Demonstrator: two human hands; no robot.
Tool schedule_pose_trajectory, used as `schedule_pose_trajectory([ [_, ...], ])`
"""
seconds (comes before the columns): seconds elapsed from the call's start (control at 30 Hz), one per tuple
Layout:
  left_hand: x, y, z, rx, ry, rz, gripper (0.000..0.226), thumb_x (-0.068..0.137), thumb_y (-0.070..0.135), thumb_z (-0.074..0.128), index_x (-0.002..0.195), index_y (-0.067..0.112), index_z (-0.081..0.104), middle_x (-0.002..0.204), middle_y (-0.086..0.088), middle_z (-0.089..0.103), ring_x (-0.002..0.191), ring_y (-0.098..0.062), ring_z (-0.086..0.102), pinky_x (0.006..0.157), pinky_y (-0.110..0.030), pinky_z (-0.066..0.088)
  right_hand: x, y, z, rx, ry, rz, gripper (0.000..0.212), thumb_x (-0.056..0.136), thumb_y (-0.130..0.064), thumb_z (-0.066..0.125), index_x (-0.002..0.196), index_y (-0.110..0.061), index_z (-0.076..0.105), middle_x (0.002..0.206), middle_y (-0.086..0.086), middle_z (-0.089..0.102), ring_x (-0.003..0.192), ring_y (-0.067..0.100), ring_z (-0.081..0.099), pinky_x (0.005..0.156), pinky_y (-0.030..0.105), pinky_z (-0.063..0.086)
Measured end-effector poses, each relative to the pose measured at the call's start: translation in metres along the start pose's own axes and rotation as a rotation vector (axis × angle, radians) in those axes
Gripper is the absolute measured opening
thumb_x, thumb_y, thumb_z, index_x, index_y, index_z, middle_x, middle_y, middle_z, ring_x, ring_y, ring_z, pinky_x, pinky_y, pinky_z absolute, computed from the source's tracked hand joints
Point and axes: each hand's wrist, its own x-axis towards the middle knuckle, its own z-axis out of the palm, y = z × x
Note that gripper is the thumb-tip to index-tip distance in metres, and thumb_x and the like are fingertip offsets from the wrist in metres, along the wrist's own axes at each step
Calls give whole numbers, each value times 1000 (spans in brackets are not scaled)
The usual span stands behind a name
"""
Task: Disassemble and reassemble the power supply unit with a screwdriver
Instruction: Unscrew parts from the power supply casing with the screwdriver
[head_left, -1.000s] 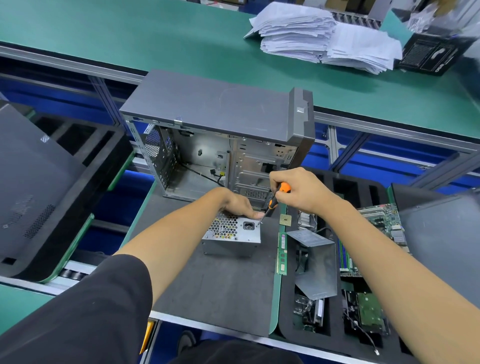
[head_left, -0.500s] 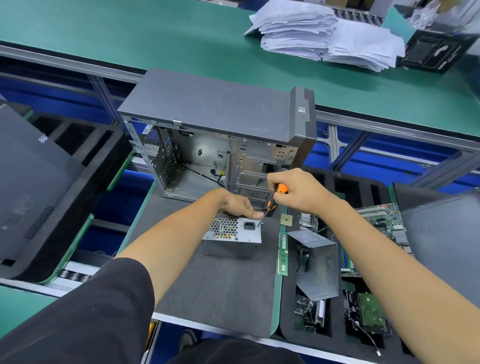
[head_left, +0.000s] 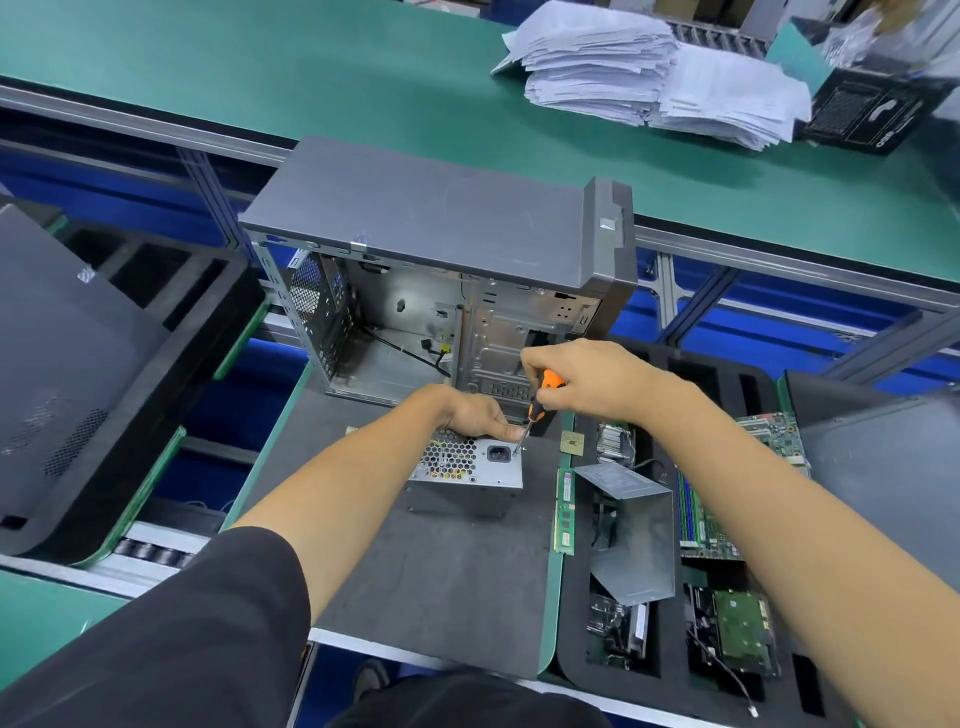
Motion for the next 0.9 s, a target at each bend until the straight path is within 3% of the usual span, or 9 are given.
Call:
schedule_pose_trajectory([
  [0.1, -1, 0, 3, -21, 22, 5, 63, 96, 65, 51, 94, 4, 69, 75, 2, 57, 75, -13, 53, 102, -43, 41, 0, -2, -4, 32, -57, -22, 15, 83, -24, 59, 86, -31, 45, 78, -7, 59, 71, 11, 54, 56, 34, 41],
  [0.17, -4, 1, 4, -38, 24, 8, 68, 96, 64, 51, 95, -3, 63, 81, -9, 60, 81, -25, 55, 104, -45, 40, 0, -5, -6, 63, -74, -53, 20, 80, -14, 61, 84, -28, 48, 85, -8, 57, 78, 12, 54, 61, 37, 46],
  [0.27, -6, 2, 6, -61, 35, 4, 55, 95, 65, 52, 67, 18, 55, 70, 3, 44, 73, -18, 43, 84, -35, 37, 1, -7, -6, 8, -71, -112, 22, 77, -8, 62, 85, -25, 51, 89, -10, 53, 82, 14, 54, 60, 34, 43],
  [0.4, -6, 4, 6, -65, 17, 17, 59, 93, 67, 54, 64, 22, 29, 65, 3, 28, 66, -19, 28, 64, -35, 23, 0, -13, -6, -144, -53, -193, 27, 73, -7, 56, 82, -31, 46, 85, -12, 45, 79, 12, 47, 53, 29, 30],
  [0.6, -5, 2, 6, -56, 20, 18, 59, 93, 66, 56, 60, 23, 33, 62, 5, 31, 61, -16, 32, 64, -32, 26, -5, -16, -9, -170, -74, -213, 32, 67, 0, 52, 83, -28, 49, 87, -8, 45, 77, 16, 48, 56, 37, 42],
  [0.9, -4, 2, 5, -42, 15, 1, 63, 88, 74, 57, 64, 22, 28, 64, 2, 31, 67, -21, 32, 68, -35, 27, -11, -7, 3, -64, -138, -180, 27, 68, 2, 54, 83, -20, 53, 89, -7, 47, 79, 17, 50, 61, 41, 47],
])
